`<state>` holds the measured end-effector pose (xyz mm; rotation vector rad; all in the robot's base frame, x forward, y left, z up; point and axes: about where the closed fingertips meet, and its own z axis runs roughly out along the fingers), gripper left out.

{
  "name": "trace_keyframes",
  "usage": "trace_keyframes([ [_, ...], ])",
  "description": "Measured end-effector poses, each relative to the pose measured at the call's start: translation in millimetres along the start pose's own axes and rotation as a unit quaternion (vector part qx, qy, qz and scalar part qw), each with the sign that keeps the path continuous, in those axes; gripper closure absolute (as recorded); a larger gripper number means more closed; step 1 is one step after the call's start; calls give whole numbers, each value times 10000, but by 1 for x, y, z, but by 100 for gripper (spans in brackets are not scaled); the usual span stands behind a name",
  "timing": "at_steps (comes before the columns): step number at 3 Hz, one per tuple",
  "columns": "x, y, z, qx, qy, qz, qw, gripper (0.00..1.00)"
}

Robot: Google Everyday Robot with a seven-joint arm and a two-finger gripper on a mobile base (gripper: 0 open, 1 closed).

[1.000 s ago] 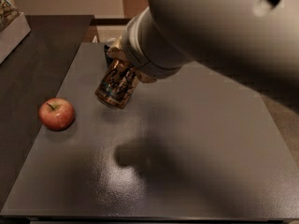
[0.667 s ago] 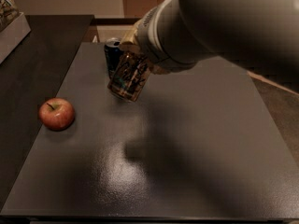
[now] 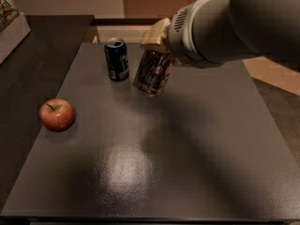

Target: Place orange can upright

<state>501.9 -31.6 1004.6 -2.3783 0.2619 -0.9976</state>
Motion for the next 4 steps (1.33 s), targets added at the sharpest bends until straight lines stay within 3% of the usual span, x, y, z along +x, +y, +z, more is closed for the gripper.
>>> trace_keyframes([
  [1,1,16,0,11,185,-643,9978,100],
  [2,-1,30,2,-74,442,-1106,9929,100],
  [4,-8,59,-5,-544,1255,-1792,9743,100],
])
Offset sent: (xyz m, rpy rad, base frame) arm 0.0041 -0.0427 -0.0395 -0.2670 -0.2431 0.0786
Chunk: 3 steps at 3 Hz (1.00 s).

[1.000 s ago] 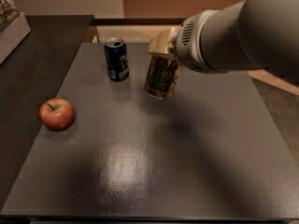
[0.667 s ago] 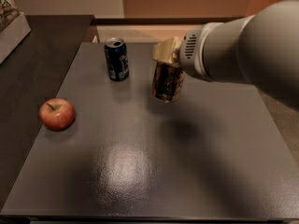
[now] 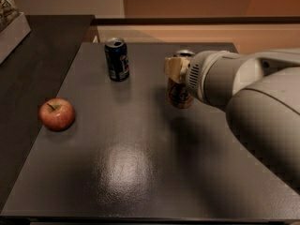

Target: Place orange can upright

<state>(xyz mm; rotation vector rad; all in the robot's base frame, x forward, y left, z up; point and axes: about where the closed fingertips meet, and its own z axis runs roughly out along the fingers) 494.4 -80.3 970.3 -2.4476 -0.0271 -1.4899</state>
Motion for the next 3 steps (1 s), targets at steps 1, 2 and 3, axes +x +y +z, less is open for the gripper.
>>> trace_keyframes([
  [1,-7,14,-4,-223,199,-147,9994,100],
  [2,-16,23,-2,-350,245,-140,9990,100],
  [3,-26,29,2,-421,219,-45,9989,100],
])
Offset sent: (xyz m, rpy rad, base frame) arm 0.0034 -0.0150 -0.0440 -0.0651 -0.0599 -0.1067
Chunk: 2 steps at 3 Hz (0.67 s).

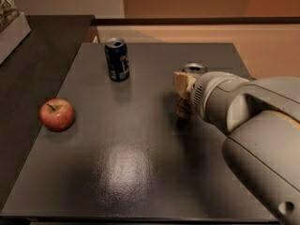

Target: Place orange can upright

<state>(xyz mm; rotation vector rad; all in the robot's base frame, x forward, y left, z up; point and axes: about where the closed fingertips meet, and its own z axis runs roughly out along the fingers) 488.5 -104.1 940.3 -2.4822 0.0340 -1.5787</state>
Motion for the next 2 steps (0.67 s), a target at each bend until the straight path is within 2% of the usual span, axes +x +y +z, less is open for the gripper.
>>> trace_keyframes([
  [1,-8,4,2,-77,1,87,9999,83],
  [2,-14,7,2,-169,31,158,9997,59],
])
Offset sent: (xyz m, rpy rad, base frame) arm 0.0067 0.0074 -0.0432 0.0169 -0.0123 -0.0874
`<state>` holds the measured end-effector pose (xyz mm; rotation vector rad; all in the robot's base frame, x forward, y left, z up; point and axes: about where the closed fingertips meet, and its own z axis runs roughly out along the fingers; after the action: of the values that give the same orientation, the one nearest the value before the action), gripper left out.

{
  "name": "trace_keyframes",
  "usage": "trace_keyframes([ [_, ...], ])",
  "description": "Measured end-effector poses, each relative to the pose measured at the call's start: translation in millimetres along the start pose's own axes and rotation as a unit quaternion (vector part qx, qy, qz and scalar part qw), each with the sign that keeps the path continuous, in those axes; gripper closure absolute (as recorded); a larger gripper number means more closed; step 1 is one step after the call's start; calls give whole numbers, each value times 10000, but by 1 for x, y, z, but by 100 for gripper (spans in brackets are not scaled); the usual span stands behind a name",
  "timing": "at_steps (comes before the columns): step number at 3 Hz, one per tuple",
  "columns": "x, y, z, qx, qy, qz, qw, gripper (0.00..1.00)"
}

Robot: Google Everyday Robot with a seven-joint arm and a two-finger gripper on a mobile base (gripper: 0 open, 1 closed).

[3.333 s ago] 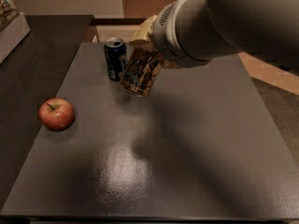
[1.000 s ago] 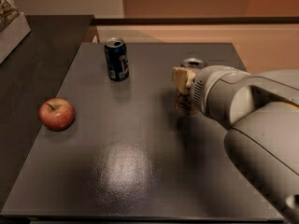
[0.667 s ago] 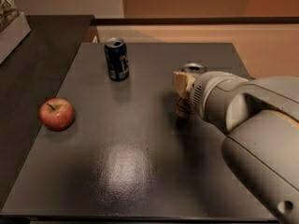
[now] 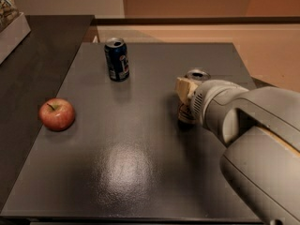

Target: Place orange can upright

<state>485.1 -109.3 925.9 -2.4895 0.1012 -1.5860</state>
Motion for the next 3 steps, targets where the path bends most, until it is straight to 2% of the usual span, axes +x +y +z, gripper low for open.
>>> trace_keyframes([
  [2,-9,0,1,-146,65,-27,9999,13],
  [3,-10,-2,2,-136,74,-33,9999,0],
])
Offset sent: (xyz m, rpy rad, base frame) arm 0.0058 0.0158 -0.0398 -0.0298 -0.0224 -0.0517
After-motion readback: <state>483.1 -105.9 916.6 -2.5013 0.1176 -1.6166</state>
